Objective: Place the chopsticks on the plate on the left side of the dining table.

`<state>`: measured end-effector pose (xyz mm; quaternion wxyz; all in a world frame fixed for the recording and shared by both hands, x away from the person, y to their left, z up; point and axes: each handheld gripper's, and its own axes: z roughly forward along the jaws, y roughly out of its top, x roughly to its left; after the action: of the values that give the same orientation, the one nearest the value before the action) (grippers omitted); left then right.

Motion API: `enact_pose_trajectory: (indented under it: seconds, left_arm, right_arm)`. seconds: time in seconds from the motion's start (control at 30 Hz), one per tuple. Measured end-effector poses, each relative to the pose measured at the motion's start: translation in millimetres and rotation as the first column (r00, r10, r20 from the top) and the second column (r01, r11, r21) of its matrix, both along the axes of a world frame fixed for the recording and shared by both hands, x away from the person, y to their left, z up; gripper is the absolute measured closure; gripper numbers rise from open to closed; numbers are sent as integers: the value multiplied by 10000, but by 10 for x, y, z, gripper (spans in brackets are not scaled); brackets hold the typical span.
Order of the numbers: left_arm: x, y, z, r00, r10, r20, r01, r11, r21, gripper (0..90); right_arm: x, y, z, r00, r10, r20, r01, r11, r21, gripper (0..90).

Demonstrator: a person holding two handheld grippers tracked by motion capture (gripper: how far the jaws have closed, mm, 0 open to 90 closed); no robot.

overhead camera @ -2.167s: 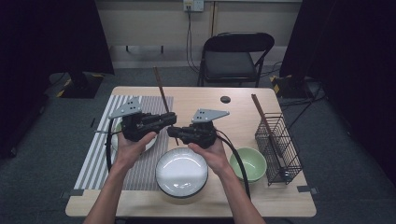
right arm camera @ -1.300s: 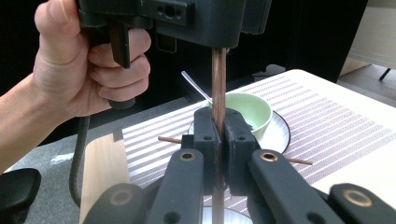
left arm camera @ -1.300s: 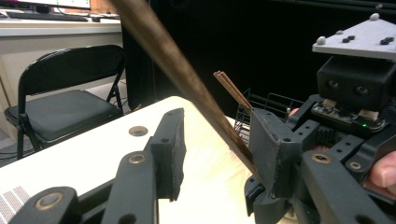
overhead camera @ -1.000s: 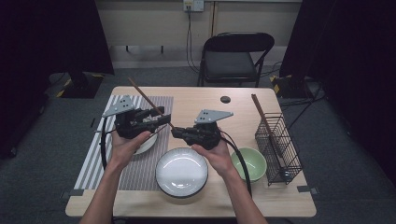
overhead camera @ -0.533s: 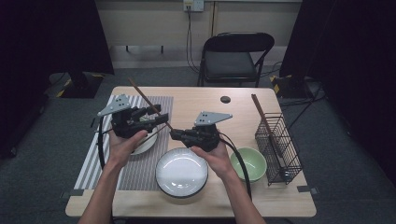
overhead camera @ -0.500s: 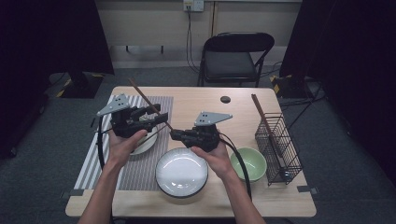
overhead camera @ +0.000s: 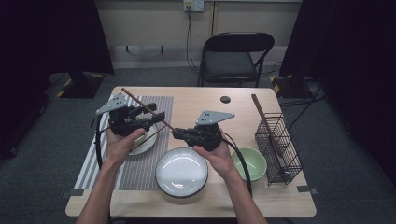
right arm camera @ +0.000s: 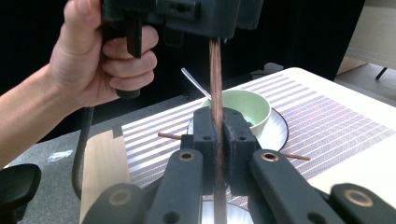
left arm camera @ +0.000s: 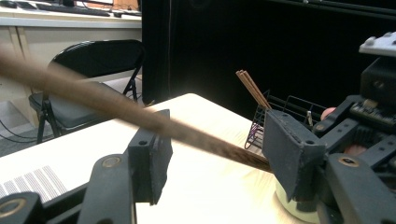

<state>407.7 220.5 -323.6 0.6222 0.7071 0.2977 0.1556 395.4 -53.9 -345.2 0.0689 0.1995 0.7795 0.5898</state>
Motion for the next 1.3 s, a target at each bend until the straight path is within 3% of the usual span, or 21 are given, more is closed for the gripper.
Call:
enact_pose_trajectory:
  seconds: [0.33, 0.5, 0.7, 0.8, 1.3]
  left_arm:
    - [-7, 17, -7, 9994, 202, -284, -201, 9998, 44, 354]
    - [-33, 70, 50, 9996, 246, -156, -247, 9997, -79, 316]
    - [-19, 190, 112, 9975, 696, -96, -698, 9973, -216, 300]
    - [-17, 231, 108, 9959, 900, -102, -900, 9959, -15, 315]
    - [2, 278, 51, 9954, 931, -208, -927, 9955, 185, 291]
  right_arm:
    - [-8, -50, -11, 10000, -19, -44, 20, 10000, 78, 859]
    - [-24, -91, -46, 10000, 44, -26, -43, 9994, 336, 859]
    - [-63, -113, -63, 10000, 86, 20, -86, 9997, 218, 859]
    - [-80, -133, -58, 10000, 64, 45, -65, 9998, 186, 859]
    - [-98, -165, -37, 9998, 149, -101, -149, 9999, -48, 858]
